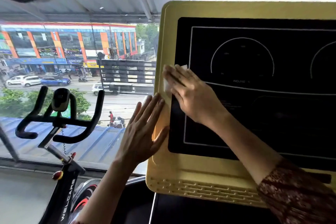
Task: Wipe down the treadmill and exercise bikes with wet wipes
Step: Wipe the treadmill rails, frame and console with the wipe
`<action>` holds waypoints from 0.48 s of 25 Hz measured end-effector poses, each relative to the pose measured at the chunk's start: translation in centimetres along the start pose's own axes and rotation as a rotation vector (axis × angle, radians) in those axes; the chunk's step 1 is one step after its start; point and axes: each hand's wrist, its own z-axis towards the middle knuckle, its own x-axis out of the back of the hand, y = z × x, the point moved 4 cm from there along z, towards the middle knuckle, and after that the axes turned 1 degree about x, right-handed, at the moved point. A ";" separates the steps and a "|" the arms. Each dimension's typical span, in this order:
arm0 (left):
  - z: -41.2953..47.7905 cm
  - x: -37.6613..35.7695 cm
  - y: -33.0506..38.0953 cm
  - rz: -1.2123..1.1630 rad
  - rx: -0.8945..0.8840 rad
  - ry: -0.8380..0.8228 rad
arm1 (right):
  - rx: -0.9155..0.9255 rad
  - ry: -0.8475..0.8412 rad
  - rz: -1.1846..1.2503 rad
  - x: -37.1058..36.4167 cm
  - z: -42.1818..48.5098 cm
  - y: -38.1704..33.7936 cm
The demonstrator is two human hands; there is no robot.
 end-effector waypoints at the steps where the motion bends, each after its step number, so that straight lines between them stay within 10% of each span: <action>1: 0.5 0.1 0.0 0.010 0.002 0.005 | -0.095 0.032 -0.001 0.4 0.8 0.9; 12: -2.7 -0.8 2.0 0.065 -0.143 -0.009 | 0.130 -0.170 -0.025 -0.2 -13.0 -3.4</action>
